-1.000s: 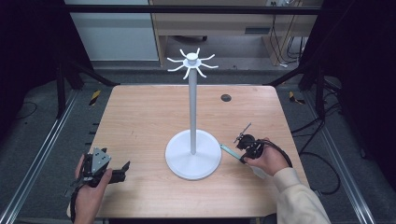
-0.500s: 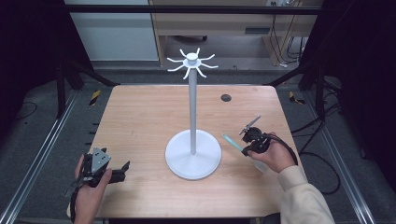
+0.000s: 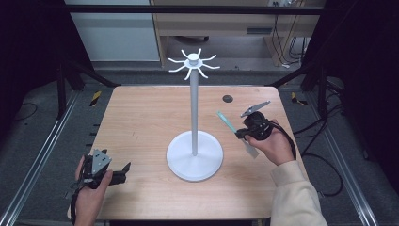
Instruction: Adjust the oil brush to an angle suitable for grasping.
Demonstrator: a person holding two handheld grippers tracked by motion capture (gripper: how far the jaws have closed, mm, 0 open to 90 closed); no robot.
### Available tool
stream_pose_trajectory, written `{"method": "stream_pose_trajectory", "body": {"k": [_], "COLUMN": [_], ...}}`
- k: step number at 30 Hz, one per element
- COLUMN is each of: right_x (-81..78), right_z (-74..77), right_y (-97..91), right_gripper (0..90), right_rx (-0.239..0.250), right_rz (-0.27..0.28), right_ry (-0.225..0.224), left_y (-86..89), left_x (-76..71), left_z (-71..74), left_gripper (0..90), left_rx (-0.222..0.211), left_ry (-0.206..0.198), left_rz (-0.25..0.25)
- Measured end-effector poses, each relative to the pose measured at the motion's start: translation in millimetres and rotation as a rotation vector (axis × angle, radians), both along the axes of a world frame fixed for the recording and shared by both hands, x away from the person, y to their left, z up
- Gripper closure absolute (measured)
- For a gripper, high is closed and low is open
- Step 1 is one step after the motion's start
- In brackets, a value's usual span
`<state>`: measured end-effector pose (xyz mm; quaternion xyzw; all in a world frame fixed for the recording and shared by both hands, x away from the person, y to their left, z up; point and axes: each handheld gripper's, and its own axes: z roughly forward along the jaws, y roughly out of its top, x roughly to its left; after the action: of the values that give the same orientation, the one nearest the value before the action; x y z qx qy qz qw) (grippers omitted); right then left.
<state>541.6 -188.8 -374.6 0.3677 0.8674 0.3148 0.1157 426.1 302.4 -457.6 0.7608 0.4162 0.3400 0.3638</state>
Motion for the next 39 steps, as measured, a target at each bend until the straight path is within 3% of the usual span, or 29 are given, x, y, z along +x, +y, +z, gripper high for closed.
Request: {"method": "stream_pose_trajectory", "body": {"k": [2,7,13,24,39], "right_x": [1.0,0.0,-7.0,-25.3,-41.6], "right_z": [3.4,7.1,10.4,26.5,51.4], "right_y": [-0.7,0.1,-0.8,-0.1,-3.8], "right_gripper": [82.3,82.3,82.3,82.3,82.3], "right_rx": [0.056,0.120,0.138,0.222,0.317], "right_rz": [0.000,-0.023,-0.045,-0.076,-0.092], "right_ry": [-0.013,-0.061,-0.132,-0.262,-0.360], "left_y": [0.3,0.1,-0.7,1.4,0.9], "left_x": [0.0,-0.1,-0.2,-1.1,-0.1], "left_z": [0.0,0.0,0.3,1.3,0.9], "left_gripper": [3.4,3.5,3.5,3.5,3.5], "left_rx": [0.000,-0.001,0.000,0.000,0.000], "left_ry": [0.001,0.001,-0.002,-0.006,-0.004], "left_rz": [-0.001,0.000,-0.004,0.000,-0.003]}}
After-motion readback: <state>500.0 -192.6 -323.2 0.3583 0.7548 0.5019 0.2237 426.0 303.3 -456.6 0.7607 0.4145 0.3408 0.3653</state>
